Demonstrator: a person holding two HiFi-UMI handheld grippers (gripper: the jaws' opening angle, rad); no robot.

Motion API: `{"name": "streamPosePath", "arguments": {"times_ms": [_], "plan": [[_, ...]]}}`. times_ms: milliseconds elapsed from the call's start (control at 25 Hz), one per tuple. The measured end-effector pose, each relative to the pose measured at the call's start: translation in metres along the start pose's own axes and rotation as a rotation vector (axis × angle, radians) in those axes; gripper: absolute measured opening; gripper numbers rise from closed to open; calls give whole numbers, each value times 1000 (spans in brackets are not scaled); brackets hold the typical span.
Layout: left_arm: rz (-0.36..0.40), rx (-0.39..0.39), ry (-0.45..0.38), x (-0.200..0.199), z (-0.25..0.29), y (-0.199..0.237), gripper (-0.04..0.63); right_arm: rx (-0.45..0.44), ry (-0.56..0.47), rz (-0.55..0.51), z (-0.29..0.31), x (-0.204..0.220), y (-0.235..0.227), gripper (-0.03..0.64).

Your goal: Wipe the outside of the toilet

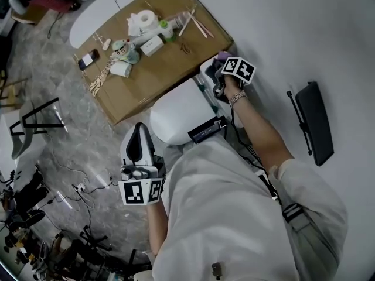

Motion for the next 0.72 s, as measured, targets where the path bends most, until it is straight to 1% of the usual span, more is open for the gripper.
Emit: {"name": "streamPosePath", "arguments": {"times_ms": [80,200,320,400,480,600,720], "plan": [[-14,6,12,5,3,11,5,26,-5,23,15,5,-1,110],[-25,39,21,10,11,29,5,19,-19,59,29,10,6,110],[-24,115,41,11,21,49,5,6,-41,127,36,10,5,110],[0,171,62,9,28,62,5,5,-62,180,42,2,3,110],[27,206,81,4,32,78,5,21,-69,212,53,-7,-2,110],[48,225,115,-1,40,102,5,68,-2,282,72,-11,-21,109],[62,250,141,-4,44,116,5,56,28,365,70,-11,-39,109]]}}
Point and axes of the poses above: the fingertips, and each gripper's own axes: z forward along the fingers, y to its left, x out of its underside, the point moved 9 cm from there along -z, backward along the fingers, and after that the axes turned 4 degrees about -x, right-handed, at the moved point
